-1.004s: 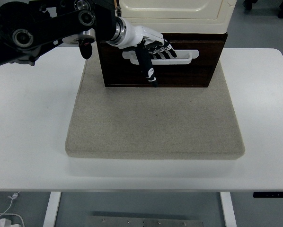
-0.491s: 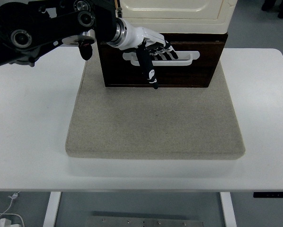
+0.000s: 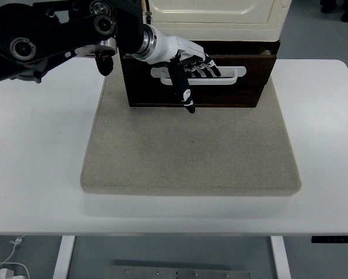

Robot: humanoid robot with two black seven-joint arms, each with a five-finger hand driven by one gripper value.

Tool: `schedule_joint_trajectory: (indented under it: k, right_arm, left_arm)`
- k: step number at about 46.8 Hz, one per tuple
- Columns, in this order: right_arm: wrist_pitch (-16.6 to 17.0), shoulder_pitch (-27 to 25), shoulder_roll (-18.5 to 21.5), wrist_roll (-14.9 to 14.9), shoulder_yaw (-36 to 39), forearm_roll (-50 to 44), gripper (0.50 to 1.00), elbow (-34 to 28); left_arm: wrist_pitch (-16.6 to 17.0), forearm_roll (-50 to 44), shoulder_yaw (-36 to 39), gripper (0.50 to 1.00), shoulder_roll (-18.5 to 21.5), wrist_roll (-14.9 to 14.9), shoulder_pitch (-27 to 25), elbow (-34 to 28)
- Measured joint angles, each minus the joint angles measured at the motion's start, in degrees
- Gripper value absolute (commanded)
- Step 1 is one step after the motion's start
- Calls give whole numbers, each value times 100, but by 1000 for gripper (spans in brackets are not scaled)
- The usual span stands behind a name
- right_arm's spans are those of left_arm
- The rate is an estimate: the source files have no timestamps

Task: Open the drawer under the combination cabinet

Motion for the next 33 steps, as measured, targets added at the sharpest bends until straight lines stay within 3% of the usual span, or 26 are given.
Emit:
schedule_joint_trajectory:
  k: [33]
  right_arm:
    - [0,-3,0,0,0,-1,928,0]
  left_arm:
    - [-14,-10,-7,1000,212,3,0,-374]
